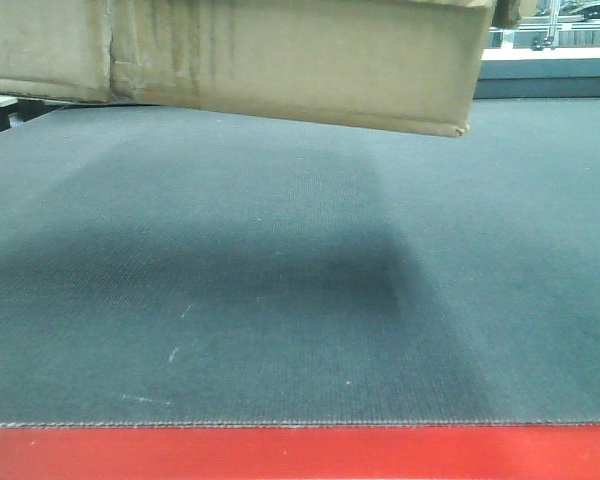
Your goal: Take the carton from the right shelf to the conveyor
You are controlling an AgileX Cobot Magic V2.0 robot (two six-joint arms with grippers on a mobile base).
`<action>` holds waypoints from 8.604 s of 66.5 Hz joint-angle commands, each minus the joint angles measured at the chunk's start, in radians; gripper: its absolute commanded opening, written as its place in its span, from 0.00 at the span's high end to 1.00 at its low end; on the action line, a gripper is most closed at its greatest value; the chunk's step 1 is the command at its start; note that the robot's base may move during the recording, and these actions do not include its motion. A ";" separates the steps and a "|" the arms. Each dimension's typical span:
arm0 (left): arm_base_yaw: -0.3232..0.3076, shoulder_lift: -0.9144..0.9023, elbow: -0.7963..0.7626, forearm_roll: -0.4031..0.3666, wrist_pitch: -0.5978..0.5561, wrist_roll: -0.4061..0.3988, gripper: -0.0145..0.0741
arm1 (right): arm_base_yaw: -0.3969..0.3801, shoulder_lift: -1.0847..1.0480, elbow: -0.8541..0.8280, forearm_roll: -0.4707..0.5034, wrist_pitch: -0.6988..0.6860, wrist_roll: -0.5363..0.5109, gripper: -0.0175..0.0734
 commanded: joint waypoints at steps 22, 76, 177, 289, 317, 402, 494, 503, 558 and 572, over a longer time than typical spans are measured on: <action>-0.007 -0.006 -0.005 -0.023 -0.074 -0.004 0.85 | 0.007 -0.008 -0.006 0.046 -0.054 -0.029 0.88; -0.007 0.121 -0.002 -0.164 -0.142 -0.031 0.84 | -0.176 0.070 -0.100 0.010 0.039 -0.043 0.88; -0.005 0.016 0.016 0.029 -0.079 -0.033 0.86 | -0.279 0.069 -0.061 -0.147 -0.004 -0.051 0.91; 0.204 -1.265 1.122 0.049 -0.439 -0.016 0.85 | -0.370 -1.134 1.006 -0.143 -0.569 -0.040 0.88; 0.206 -1.265 1.122 0.037 -0.442 0.022 0.85 | -0.370 -1.134 1.006 -0.143 -0.569 -0.040 0.88; 0.490 -1.279 1.644 -0.368 -1.066 0.318 0.85 | -0.370 -1.134 1.006 -0.143 -0.565 -0.040 0.88; 0.490 -1.279 1.644 -0.368 -1.066 0.318 0.85 | -0.607 -1.300 1.596 0.163 -0.980 -0.367 0.88; 0.490 -1.279 1.644 -0.368 -1.066 0.318 0.85 | -0.607 -1.300 1.596 0.163 -0.980 -0.367 0.88; 0.490 -1.279 1.644 -0.368 -1.066 0.318 0.85 | -0.607 -1.300 1.596 0.163 -0.980 -0.367 0.88; 0.490 -1.279 1.644 -0.368 -1.066 0.318 0.85 | -0.607 -1.300 1.596 0.163 -0.980 -0.367 0.88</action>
